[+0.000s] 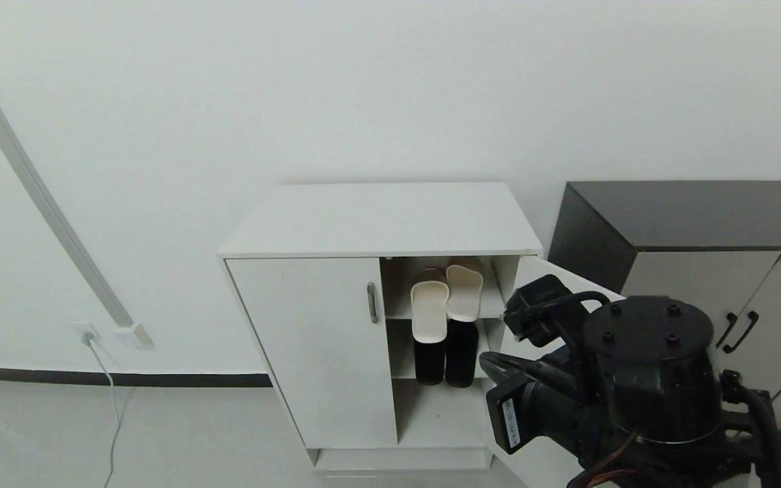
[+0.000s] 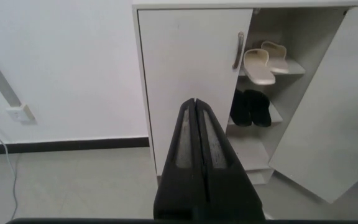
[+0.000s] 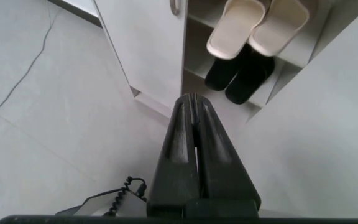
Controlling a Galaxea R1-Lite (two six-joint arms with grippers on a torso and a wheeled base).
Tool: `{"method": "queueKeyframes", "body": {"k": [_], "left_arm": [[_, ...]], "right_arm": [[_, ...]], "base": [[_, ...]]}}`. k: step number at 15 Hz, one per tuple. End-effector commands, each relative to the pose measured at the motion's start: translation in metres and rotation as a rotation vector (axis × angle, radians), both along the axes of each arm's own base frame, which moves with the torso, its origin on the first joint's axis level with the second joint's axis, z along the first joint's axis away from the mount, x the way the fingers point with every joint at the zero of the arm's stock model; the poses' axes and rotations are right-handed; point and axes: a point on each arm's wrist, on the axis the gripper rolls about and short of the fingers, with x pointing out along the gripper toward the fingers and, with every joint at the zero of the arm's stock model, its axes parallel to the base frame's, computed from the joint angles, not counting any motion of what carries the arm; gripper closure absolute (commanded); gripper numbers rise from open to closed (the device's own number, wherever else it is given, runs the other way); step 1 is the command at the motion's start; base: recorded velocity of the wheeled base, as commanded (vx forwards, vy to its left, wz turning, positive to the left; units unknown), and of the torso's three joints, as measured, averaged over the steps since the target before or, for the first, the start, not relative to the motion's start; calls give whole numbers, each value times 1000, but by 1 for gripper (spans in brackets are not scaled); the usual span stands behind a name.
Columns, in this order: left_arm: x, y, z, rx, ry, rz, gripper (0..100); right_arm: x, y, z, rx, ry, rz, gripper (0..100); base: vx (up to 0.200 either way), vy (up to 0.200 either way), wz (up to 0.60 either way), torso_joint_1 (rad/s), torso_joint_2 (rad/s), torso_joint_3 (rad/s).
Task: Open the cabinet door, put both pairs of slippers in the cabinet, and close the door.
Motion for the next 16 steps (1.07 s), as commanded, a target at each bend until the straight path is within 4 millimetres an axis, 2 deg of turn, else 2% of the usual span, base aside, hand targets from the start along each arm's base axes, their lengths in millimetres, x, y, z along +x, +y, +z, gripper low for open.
{"method": "queueKeyframes", "body": {"k": [1, 6, 16], "left_arm": [[0, 0, 0, 0, 2, 0, 100], [0, 0, 0, 0, 2, 0, 100], [0, 0, 0, 0, 2, 0, 100]], "right_arm": [[0, 0, 0, 1, -1, 1, 100], [0, 0, -1, -3, 2, 1, 100], [1, -2, -7, -6, 5, -4, 100]], "base": [[0, 0, 0, 246, -579, -330], [0, 0, 0, 252, -569, -318], [0, 0, 0, 178, -375, -205]]}}
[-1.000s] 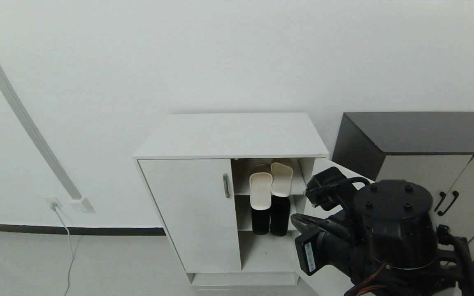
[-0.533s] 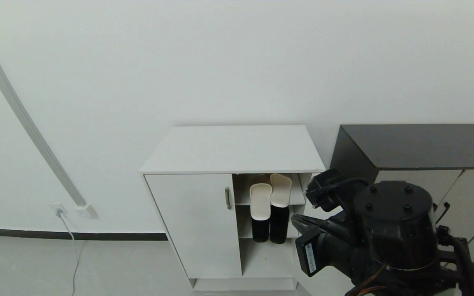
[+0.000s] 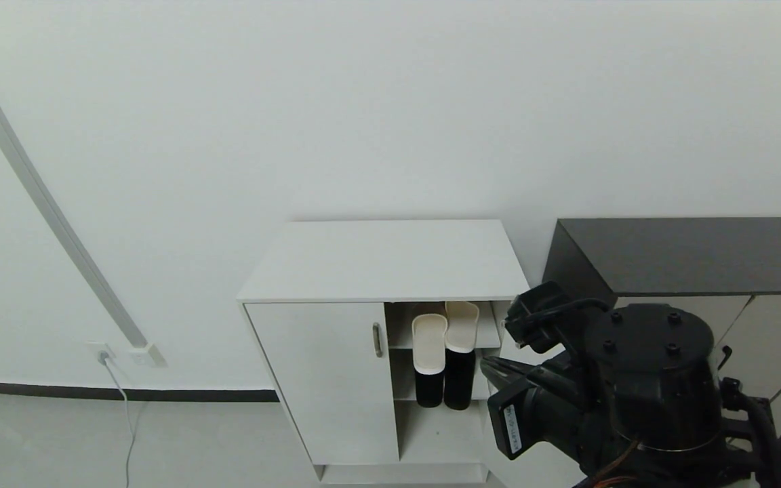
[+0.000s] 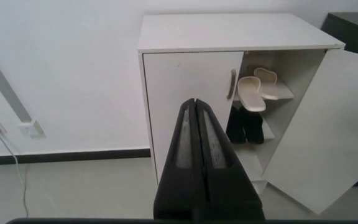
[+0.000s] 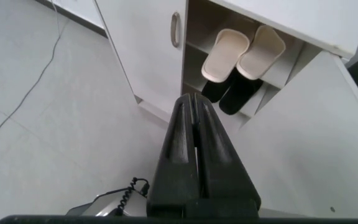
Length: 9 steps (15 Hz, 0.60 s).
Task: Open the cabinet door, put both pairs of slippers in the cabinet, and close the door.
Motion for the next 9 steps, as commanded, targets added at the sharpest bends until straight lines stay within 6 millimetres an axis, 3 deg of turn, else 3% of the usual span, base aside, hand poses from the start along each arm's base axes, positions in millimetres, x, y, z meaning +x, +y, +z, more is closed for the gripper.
{"method": "queueKeyframes", "body": {"k": [1, 5, 9], "left_arm": [[0, 0, 0, 0, 0, 0, 100], [0, 0, 0, 0, 0, 0, 100], [0, 0, 0, 0, 2, 0, 100]], "right_arm": [[2, 0, -3, -8, 7, -8, 100], [2, -1, -6, -18, 12, -7, 100], [2, -1, -8, -23, 16, -7, 100]], "base": [[0, 0, 0, 173, -349, -188], [0, 0, 0, 139, -300, -151], [0, 0, -600, 11, -23, -16]]}}
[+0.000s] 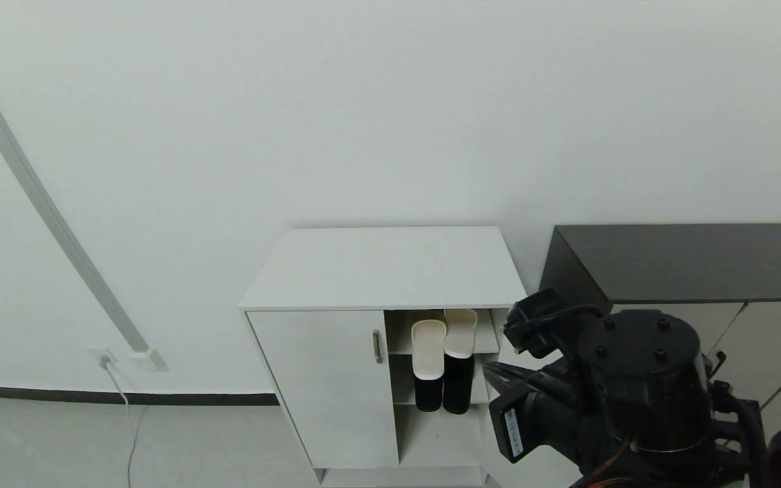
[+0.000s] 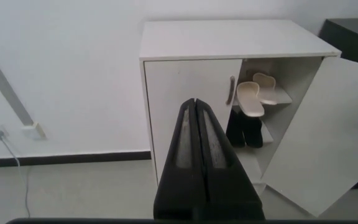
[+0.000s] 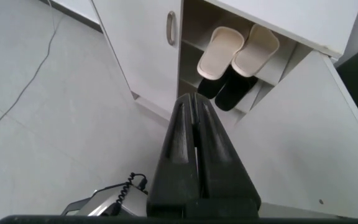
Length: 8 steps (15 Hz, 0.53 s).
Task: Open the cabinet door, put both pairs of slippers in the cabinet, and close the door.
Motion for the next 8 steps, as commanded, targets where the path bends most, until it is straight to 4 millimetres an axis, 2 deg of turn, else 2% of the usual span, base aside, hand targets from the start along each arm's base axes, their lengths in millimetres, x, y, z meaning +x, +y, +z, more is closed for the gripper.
{"method": "queueKeyframes", "body": {"k": [1, 2, 8], "left_arm": [[0, 0, 0, 0, 2, 0, 100], [0, 0, 0, 0, 2, 0, 100], [0, 0, 0, 0, 2, 0, 100]], "right_arm": [[0, 0, -1, -2, 1, 1, 100], [0, 0, -1, -3, 2, 1, 100], [0, 0, -3, -13, 3, 3, 100]], "base": [[0, 0, -600, -2, -2, -2], [0, 0, -600, 7, -12, 2], [0, 0, 0, 0, 0, 0]]}}
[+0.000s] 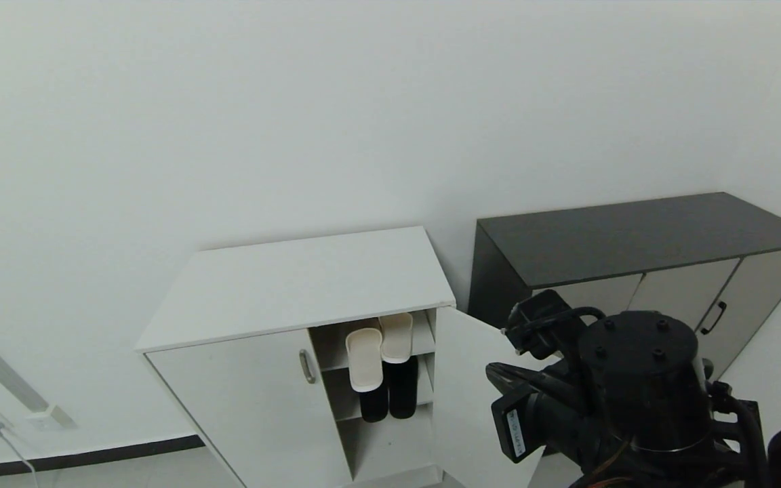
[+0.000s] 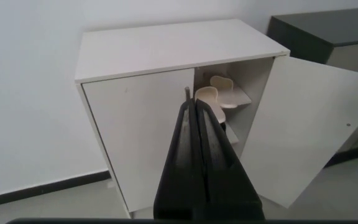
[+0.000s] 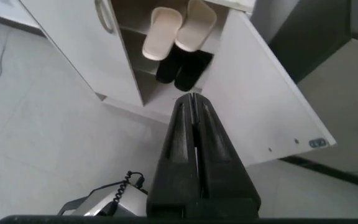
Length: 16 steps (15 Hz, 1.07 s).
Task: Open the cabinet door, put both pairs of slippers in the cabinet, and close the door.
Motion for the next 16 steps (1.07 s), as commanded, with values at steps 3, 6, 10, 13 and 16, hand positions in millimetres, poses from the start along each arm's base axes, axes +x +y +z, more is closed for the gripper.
{"method": "queueKeyframes", "body": {"k": [3, 6, 10, 13, 16], "left_arm": [[0, 0, 0, 0, 2, 0, 100], [0, 0, 0, -2, 2, 0, 100], [0, 0, 0, -2, 2, 0, 100], [0, 0, 0, -2, 2, 0, 100], [0, 0, 0, 0, 2, 0, 100]], "right_arm": [[0, 0, -1, -4, 0, 0, 100], [0, -1, -2, -5, 3, -5, 100], [5, -3, -4, -12, 8, -20, 100], [23, -5, -16, -30, 19, -76, 100], [69, -9, -29, -38, -12, -186, 100]], "base": [[0, 0, 0, 0, 0, 0], [-133, 0, 0, 2, 2, 2], [-150, 0, 0, 4, 4, 2], [0, 0, 0, 0, 0, 0], [0, 0, 0, 0, 0, 0]]}}
